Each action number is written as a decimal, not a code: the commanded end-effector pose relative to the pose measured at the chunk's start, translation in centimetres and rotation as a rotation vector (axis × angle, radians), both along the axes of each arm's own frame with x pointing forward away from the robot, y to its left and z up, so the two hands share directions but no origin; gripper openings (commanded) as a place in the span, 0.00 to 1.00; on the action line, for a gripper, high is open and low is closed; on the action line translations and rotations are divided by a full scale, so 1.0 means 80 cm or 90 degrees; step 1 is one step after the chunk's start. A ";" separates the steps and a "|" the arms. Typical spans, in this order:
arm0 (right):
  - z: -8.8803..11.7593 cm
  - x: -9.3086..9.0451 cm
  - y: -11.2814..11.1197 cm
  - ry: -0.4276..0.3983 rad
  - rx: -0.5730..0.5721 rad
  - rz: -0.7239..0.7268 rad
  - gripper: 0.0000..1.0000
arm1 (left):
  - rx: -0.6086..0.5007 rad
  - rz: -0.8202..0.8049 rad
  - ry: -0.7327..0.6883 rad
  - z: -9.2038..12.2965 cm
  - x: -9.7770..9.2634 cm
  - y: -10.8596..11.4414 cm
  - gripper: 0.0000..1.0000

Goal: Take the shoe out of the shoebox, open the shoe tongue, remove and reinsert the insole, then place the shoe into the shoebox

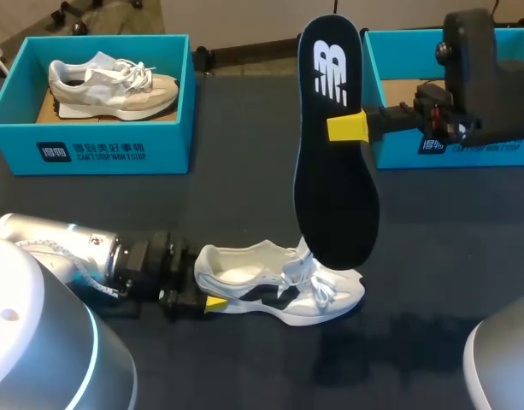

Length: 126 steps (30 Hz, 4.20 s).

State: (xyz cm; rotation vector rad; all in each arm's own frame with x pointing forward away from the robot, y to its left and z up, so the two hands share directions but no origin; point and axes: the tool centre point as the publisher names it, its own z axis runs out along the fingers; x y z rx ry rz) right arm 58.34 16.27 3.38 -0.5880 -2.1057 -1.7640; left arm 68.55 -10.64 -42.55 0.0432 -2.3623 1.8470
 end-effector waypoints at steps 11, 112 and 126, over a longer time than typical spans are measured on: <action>0.001 0.005 0.005 0.001 -0.002 0.003 0.00 | 0.075 -0.029 -0.004 0.008 -0.003 0.032 1.00; 0.001 0.005 0.005 0.001 -0.002 0.003 0.00 | 0.732 -0.057 -0.101 0.144 0.010 0.050 1.00; 0.001 0.005 0.005 0.001 -0.002 0.003 0.00 | 0.731 -0.074 -0.123 0.142 0.033 -0.007 1.00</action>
